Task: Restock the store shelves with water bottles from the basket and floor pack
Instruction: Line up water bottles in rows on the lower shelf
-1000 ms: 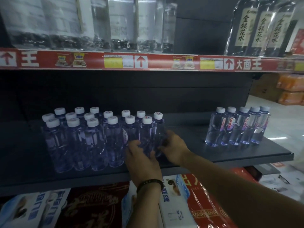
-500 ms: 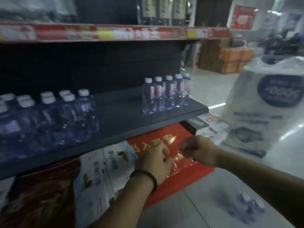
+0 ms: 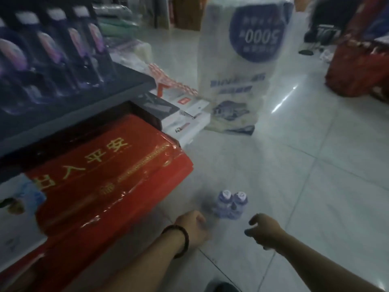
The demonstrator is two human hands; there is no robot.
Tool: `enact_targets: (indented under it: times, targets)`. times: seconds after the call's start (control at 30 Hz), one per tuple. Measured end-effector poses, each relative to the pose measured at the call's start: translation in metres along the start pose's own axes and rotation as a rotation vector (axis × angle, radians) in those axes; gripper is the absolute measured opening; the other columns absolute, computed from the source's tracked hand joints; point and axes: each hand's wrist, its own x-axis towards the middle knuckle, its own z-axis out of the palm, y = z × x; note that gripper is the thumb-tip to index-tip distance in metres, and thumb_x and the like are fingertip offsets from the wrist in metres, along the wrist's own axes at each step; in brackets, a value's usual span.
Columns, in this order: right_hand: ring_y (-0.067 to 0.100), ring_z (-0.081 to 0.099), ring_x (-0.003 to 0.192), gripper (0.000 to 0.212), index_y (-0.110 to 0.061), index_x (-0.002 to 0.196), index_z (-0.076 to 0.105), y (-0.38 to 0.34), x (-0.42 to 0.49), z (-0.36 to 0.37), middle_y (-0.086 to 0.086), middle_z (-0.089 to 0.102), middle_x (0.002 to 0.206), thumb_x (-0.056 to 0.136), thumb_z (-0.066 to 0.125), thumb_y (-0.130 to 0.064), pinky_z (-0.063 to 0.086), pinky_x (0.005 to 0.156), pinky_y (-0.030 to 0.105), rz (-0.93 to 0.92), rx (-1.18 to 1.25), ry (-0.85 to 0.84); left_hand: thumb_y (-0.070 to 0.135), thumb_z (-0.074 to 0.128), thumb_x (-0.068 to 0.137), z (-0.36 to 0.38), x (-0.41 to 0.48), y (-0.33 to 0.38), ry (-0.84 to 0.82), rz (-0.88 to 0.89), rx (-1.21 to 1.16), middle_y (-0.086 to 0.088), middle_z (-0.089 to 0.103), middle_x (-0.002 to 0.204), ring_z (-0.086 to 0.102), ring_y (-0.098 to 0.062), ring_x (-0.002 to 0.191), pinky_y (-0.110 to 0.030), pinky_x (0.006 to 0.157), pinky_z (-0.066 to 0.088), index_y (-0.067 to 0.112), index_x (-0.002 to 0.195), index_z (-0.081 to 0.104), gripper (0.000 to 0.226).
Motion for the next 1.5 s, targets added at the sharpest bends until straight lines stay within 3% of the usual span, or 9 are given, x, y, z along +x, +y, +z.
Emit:
enact_targets:
  times: [0.13,0.3,0.4,0.6,0.73,0.9,1.17,1.37,1.5]
  targets:
    - [0.029,0.065,0.108,0.068,-0.013,0.146,0.050,0.013,0.058,0.015,0.012,0.066,0.124,0.089,0.083,-0.030,0.051,0.083,0.031,-0.003,0.078,0.057,0.048,0.082,0.068,0.041,0.072,0.020,0.008,-0.027,-0.074,-0.001,0.071,0.117,0.069,-0.023,0.107,-0.031,0.094,0.055,0.029,0.095,0.052,0.044]
    - [0.033,0.064,0.124,0.085,-0.023,0.156,0.044,0.011,0.104,0.020,0.013,0.063,0.142,0.083,0.085,-0.006,0.055,0.104,0.045,-0.103,0.199,0.124,0.028,0.090,0.075,0.068,0.136,0.033,0.109,-0.066,-0.232,-0.008,0.060,0.141,0.061,-0.029,0.126,-0.035,0.102,0.051,0.016,0.139,0.044,0.080]
    - [0.030,0.061,0.128,0.081,-0.024,0.152,0.049,0.013,0.121,0.029,0.007,0.062,0.146,0.082,0.082,0.002,0.053,0.109,0.046,-0.160,0.232,0.126,0.030,0.096,0.068,0.077,0.162,0.038,0.177,-0.059,-0.299,-0.006,0.063,0.139,0.065,-0.028,0.122,-0.035,0.099,0.053,0.017,0.136,0.049,0.084]
    - [0.022,0.064,0.089,0.063,-0.019,0.119,0.047,0.027,0.130,0.039,0.000,0.067,0.108,0.077,0.094,-0.029,0.045,0.063,0.023,-0.218,0.188,0.164,0.020,0.101,0.061,0.094,0.183,0.030,0.102,0.058,-0.373,0.000,0.067,0.132,0.064,-0.022,0.120,-0.040,0.103,0.055,0.021,0.132,0.056,0.084]
    - [0.021,0.066,0.095,0.061,-0.020,0.121,0.057,0.037,0.121,0.047,-0.002,0.069,0.110,0.075,0.095,-0.035,0.045,0.069,0.018,-0.292,0.189,0.172,0.030,0.102,0.059,0.097,0.180,0.023,0.011,0.137,-0.330,0.012,0.072,0.108,0.070,-0.011,0.098,-0.018,0.079,0.054,0.026,0.114,0.068,0.065]
    - [0.000,0.070,0.098,0.044,-0.038,0.113,0.066,0.039,0.089,0.043,-0.013,0.075,0.107,0.079,0.086,-0.058,0.058,0.091,0.035,-0.412,0.226,0.032,0.028,0.095,0.074,0.092,0.133,0.003,-0.054,0.095,-0.673,0.000,0.079,0.101,0.076,-0.012,0.091,-0.023,0.073,0.058,0.016,0.109,0.071,0.044]
    - [0.025,0.078,0.106,0.048,-0.023,0.133,0.063,-0.056,-0.024,0.002,0.004,0.078,0.119,0.092,0.081,-0.040,0.063,0.093,0.052,-0.584,0.551,-0.209,0.038,0.082,0.086,0.018,0.021,0.005,-0.062,0.209,-1.108,-0.029,0.069,0.130,0.061,-0.054,0.124,-0.071,0.110,0.043,0.007,0.131,0.070,0.056]
    - [0.036,0.074,0.112,0.049,-0.023,0.137,0.059,-0.146,-0.119,-0.015,0.014,0.073,0.126,0.094,0.077,-0.038,0.060,0.094,0.062,-0.686,0.668,-0.298,0.028,0.059,0.102,-0.084,-0.097,0.027,0.059,0.422,-1.157,-0.025,0.070,0.130,0.068,-0.046,0.120,-0.066,0.105,0.051,0.006,0.135,0.067,0.041]
    - [0.042,0.071,0.114,0.050,-0.021,0.135,0.060,-0.213,-0.193,-0.022,0.018,0.073,0.125,0.086,0.070,-0.024,0.055,0.103,0.064,-0.825,0.665,-0.380,0.018,0.088,0.079,-0.151,-0.171,0.012,0.308,0.474,-1.066,-0.021,0.074,0.121,0.074,-0.044,0.107,-0.058,0.088,0.060,0.011,0.139,0.053,0.070]
